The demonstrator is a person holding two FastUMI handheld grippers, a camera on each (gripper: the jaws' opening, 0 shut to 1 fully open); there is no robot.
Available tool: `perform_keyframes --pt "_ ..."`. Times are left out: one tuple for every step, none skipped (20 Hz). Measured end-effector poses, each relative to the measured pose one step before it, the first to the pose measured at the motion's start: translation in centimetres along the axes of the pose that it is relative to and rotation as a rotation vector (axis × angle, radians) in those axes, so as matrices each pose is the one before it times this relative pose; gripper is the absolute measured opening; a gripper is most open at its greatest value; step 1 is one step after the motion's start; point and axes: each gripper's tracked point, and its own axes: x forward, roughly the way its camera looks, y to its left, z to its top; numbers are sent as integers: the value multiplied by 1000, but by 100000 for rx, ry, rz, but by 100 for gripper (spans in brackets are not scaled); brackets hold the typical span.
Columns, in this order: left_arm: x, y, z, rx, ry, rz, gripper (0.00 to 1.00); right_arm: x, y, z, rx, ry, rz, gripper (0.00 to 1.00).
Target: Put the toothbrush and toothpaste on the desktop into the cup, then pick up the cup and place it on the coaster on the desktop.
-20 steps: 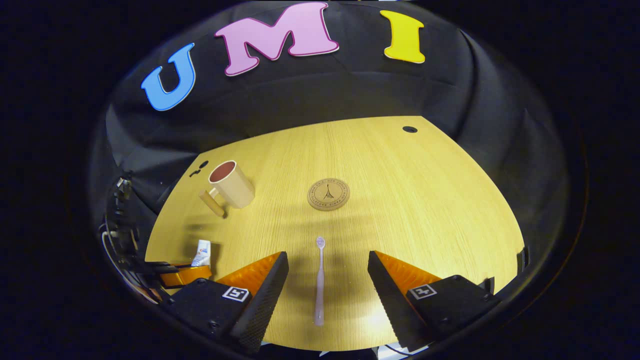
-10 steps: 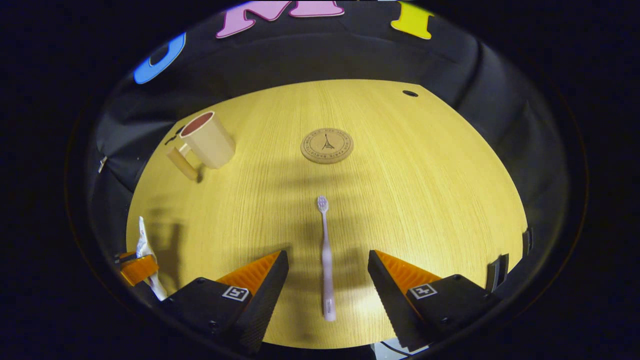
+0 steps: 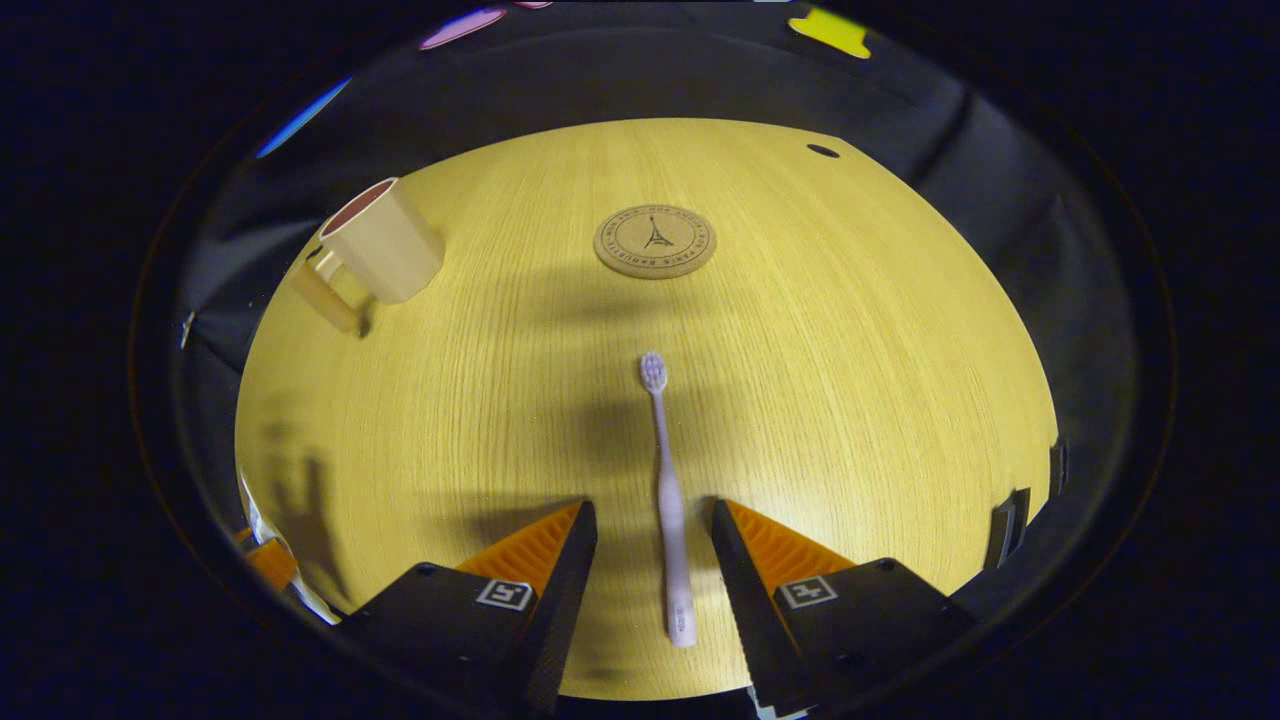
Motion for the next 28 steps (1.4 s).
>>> perform_keyframes --pt "-128 241 -2 513 117 437 20 -110 8 123 -218 373 8 71" --pt "-42 61 16 -11 -50 58 20 32 15 -157 -348 1751 244 59" --pt "-80 -71 -9 -389 -209 -266 20 75 -21 19 -562 1205 303 53" --pt "-44 -231 129 -406 -384 -537 20 -19 2 -219 -970 2172 235 50" --pt "47 -152 76 -195 -359 -407 20 69 -142 235 309 388 -441 50" --pt "-2 -67 135 155 -113 -61 20 -246 82 -192 1066 976 -67 14" --pt "39 64 -61 307 26 209 20 224 -19 61 54 406 317 14" --pt "5 -6 68 220 149 320 20 -24 10 205 7 -13 270 14" --pt "209 19 158 50 144 283 20 105 38 -117 -877 692 462 10" --pt "76 -59 120 -129 -57 127 20 88 4 -108 -1278 69 393 10" --pt "57 -59 12 -324 -28 313 20 -119 -18 52 -1787 213 223 8" --pt "61 -113 103 -534 173 357 20 -28 104 -64 -1791 9 516 7" --pt "127 -29 76 -640 179 301 20 -84 50 62 -1111 -541 612 7" --pt "66 -96 221 -580 31 415 20 -62 -4 -101 -600 107 868 7" --pt "108 -89 251 -548 -324 408 20 -12 -26 -38 -517 -95 453 7" --pt "-64 -111 331 -549 -448 226 20 21 -143 -103 -1481 25 471 7" --pt "-42 -148 317 -608 -501 200 20 -107 -269 -91 -1902 -194 -56 7" --pt "-85 -127 511 -372 -679 226 20 -208 -219 -140 -1590 -419 275 7" --pt "-59 32 598 -235 -691 447 20 -276 -156 -50 -656 -419 804 7" --pt "-152 29 628 -276 -888 596 20 -272 -75 96 315 -922 1285 7" --pt "-234 71 696 -558 -968 570 20 -286 -101 203 885 -883 1353 7" --pt "-268 3 834 -577 -1228 327 20 -239 -53 263 1290 -758 1542 7" --pt "-53 -117 894 -675 -1294 26 20 -337 -69 207 1085 -828 1296 7" --pt "-175 -73 987 -684 -1305 33 15 -410 -173 391 761 -1267 1036 7" --pt "-144 -200 1009 -503 -1405 -89 20 -471 -193 452 383 -1367 885 7" --pt "-5 -185 1094 -319 -1852 -60 20 -428 -164 405 69 -1351 912 7" --pt "-137 -198 1016 -90 -1729 -178 20 -456 -171 413 -17 -1315 755 7" --pt "-111 -340 1335 -206 -2090 -173 20 -272 -224 337 -288 -1190 546 7"
